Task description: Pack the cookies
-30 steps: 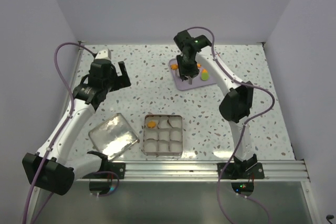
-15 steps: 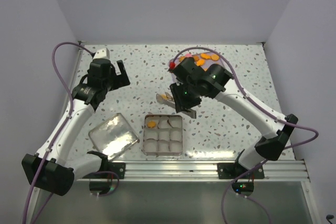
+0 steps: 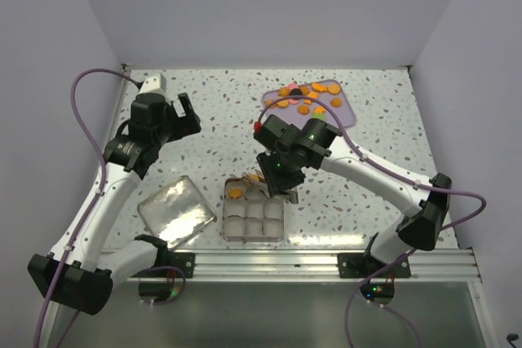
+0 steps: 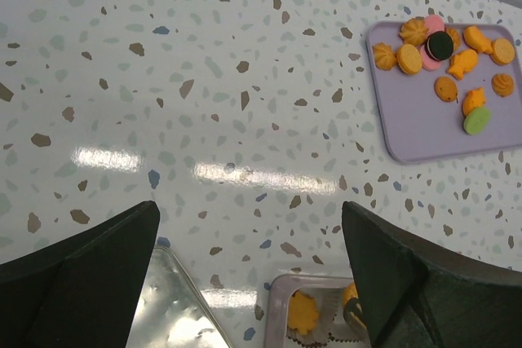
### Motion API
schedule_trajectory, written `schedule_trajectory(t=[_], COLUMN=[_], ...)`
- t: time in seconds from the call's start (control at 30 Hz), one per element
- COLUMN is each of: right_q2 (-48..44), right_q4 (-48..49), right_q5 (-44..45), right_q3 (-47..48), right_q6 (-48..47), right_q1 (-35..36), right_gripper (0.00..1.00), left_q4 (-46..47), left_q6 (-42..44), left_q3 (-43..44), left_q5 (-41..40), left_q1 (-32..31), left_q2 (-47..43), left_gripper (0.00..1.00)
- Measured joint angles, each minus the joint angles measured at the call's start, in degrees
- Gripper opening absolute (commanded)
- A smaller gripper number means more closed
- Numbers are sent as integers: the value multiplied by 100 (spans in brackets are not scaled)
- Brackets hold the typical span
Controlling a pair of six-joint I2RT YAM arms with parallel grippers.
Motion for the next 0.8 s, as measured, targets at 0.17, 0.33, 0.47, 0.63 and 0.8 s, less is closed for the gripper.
schedule_trajectory(t=[0.17,0.33,0.47,0.63,0.8], right_q2=[-4,-48,-50,-50,-48], right_q4=[17,68,57,24,-131], right_q5=[2,2,50,221,431], right_q3=[0,-136,-201,-195,94], right_q6=[70,160,195,214,223], right_q1=[199,284,282,282,284], right_gripper=[38,50,52,54,54], left_q4=[-37,-50,-52,-52,-50], left_q6=[-7,-17,-33,-33,-31], left_q3=[-7,-70,-72,-74,-74], left_q5=[-2,-2,-4,-4,-2], left_q1=[0,0,0,0,0], left_q2=[-136,-254,-275,-273,-264], left_gripper=[100,100,100,100,100])
